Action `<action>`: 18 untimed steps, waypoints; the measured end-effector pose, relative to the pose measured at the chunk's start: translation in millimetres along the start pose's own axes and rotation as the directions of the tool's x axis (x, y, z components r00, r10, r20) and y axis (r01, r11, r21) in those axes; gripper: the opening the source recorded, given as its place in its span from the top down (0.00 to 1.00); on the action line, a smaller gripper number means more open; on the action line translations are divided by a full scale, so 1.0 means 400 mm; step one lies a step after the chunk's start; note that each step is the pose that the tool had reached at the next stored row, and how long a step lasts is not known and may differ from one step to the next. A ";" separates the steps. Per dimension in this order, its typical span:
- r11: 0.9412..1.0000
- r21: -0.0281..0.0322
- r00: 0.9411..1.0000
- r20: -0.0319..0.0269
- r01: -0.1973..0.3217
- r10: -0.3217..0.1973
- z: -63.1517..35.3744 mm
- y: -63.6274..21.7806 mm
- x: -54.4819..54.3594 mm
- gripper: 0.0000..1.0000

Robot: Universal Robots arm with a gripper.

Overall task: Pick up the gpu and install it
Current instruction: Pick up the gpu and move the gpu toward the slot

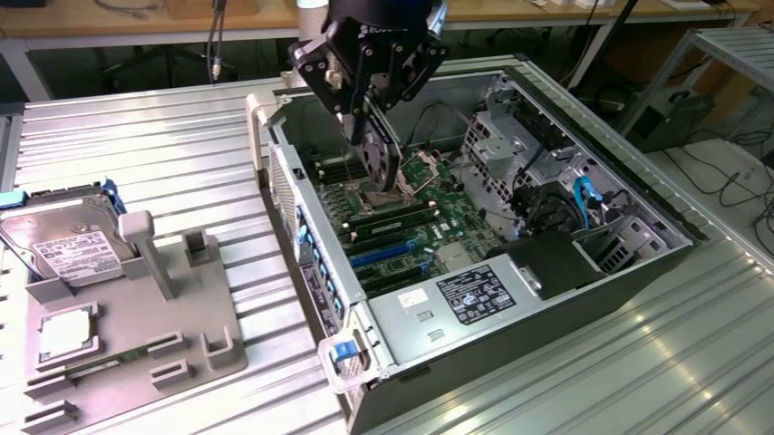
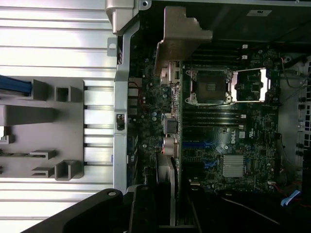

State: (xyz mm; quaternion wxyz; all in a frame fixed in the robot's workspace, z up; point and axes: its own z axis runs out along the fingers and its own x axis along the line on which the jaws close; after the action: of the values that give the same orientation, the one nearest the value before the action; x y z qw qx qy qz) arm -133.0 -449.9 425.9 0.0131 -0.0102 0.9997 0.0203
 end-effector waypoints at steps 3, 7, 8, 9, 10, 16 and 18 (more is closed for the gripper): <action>1.000 0.000 1.000 0.000 0.000 0.000 0.001 0.000 -0.009 0.72; 1.000 0.000 1.000 0.000 0.000 0.000 0.001 -0.001 -0.026 0.72; 1.000 0.000 1.000 0.000 0.000 0.000 0.001 -0.001 -0.030 0.72; 1.000 0.000 1.000 0.000 0.000 0.000 0.001 -0.001 -0.033 0.72; 1.000 0.000 1.000 0.000 0.000 0.000 0.002 -0.001 -0.036 0.72; 1.000 0.000 1.000 0.000 0.000 0.000 0.003 -0.001 -0.055 0.72; 1.000 0.000 1.000 0.000 0.000 0.000 0.003 -0.001 -0.062 0.72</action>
State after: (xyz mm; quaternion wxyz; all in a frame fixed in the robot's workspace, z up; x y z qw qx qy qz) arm -108.0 -449.9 425.4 0.0133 -0.0102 0.9997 0.0203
